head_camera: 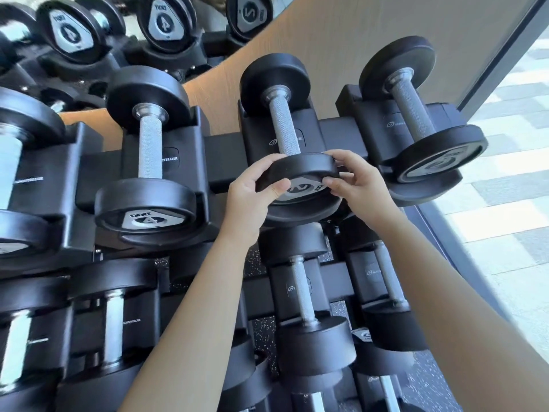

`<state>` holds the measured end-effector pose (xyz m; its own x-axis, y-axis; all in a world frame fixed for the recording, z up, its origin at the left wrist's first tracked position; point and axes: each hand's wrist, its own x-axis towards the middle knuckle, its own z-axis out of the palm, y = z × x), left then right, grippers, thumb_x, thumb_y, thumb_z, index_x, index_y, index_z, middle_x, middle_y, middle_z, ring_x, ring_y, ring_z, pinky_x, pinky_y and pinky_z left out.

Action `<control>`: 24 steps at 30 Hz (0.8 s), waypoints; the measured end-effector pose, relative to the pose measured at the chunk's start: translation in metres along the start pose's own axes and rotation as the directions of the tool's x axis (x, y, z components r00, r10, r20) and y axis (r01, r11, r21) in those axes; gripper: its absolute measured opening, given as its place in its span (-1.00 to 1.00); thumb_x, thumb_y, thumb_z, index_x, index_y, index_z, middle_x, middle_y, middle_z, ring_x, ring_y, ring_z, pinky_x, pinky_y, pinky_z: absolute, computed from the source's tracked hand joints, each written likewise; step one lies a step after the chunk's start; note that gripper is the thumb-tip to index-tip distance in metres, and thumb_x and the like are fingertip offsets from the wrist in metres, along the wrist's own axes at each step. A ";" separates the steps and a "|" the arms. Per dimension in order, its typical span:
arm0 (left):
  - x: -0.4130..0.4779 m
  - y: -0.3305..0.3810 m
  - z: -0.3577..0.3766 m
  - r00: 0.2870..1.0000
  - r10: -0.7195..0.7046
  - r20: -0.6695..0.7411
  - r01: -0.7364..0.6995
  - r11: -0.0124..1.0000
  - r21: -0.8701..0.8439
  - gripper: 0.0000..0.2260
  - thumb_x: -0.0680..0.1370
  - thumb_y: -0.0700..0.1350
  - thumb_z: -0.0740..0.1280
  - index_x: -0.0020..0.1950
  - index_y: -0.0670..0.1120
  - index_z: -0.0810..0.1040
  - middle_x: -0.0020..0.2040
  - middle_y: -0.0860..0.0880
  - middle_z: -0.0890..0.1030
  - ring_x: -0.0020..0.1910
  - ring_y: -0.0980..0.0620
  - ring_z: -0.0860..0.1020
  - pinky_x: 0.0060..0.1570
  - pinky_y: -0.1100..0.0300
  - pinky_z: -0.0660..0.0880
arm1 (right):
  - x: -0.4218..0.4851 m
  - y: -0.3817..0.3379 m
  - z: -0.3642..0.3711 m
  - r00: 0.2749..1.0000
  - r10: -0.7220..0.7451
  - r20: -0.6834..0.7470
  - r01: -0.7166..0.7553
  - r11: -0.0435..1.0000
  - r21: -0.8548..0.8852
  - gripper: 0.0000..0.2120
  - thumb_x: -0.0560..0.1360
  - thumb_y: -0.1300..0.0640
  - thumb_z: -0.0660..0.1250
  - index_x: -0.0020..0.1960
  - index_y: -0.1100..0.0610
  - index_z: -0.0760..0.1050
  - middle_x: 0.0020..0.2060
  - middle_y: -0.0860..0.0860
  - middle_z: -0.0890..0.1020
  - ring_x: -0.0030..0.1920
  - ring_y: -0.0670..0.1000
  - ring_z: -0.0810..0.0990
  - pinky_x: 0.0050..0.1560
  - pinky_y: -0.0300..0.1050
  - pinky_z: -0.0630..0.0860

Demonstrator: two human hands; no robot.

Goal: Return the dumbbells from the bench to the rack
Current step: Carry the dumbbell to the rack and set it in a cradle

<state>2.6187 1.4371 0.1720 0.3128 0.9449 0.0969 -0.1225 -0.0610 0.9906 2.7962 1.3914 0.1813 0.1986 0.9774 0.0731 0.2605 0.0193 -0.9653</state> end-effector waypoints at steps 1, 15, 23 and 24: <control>-0.001 -0.001 0.000 1.000 -0.014 0.003 0.014 0.999 -0.048 -0.68 0.40 -0.28 0.38 0.07 0.05 0.58 0.02 0.03 0.63 0.08 0.03 0.55 0.16 0.11 0.46 | 0.000 -0.002 0.000 1.000 -0.006 -0.004 0.006 1.000 -0.014 -0.61 0.46 0.41 0.29 0.07 -0.06 0.44 -0.05 0.01 0.54 -0.16 -0.08 0.59 -0.09 -0.25 0.50; -0.008 -0.005 -0.011 0.992 -0.129 -0.014 0.129 0.992 0.002 -0.56 0.44 -0.38 0.34 0.29 -0.12 0.46 0.16 -0.08 0.59 0.15 0.05 0.54 0.26 0.11 0.40 | 0.003 -0.020 0.002 0.977 -0.207 -0.043 0.187 0.940 -0.284 -0.59 0.38 0.31 0.41 0.18 0.02 0.55 -0.18 -0.20 0.45 -0.15 -0.17 0.46 0.06 -0.14 0.48; -0.003 0.023 0.012 0.939 0.324 0.118 -0.324 0.711 0.624 -0.56 0.41 -0.26 0.43 0.28 -0.13 0.49 0.07 0.06 0.50 0.07 0.23 0.43 0.14 0.49 0.28 | -0.004 -0.002 0.001 0.997 -0.072 -0.008 0.072 0.995 0.062 -0.57 0.38 0.21 0.40 0.14 -0.20 0.46 0.01 -0.10 0.59 -0.03 -0.13 0.56 0.15 -0.08 0.46; -0.002 0.025 0.014 0.932 0.342 0.117 -0.335 0.691 0.641 -0.58 0.41 -0.26 0.42 0.26 -0.13 0.50 0.06 0.04 0.52 0.06 0.17 0.45 0.11 0.44 0.30 | -0.005 0.001 0.003 0.999 -0.047 -0.008 0.047 0.993 0.111 -0.58 0.39 0.21 0.39 0.16 -0.14 0.45 0.00 -0.10 0.58 -0.06 -0.18 0.56 0.07 -0.14 0.48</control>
<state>2.6286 1.4294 0.1976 0.3603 0.8221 0.4409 0.4145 -0.5645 0.7138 2.7929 1.3873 0.1794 0.1935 0.9737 0.1201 0.1630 0.0888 -0.9826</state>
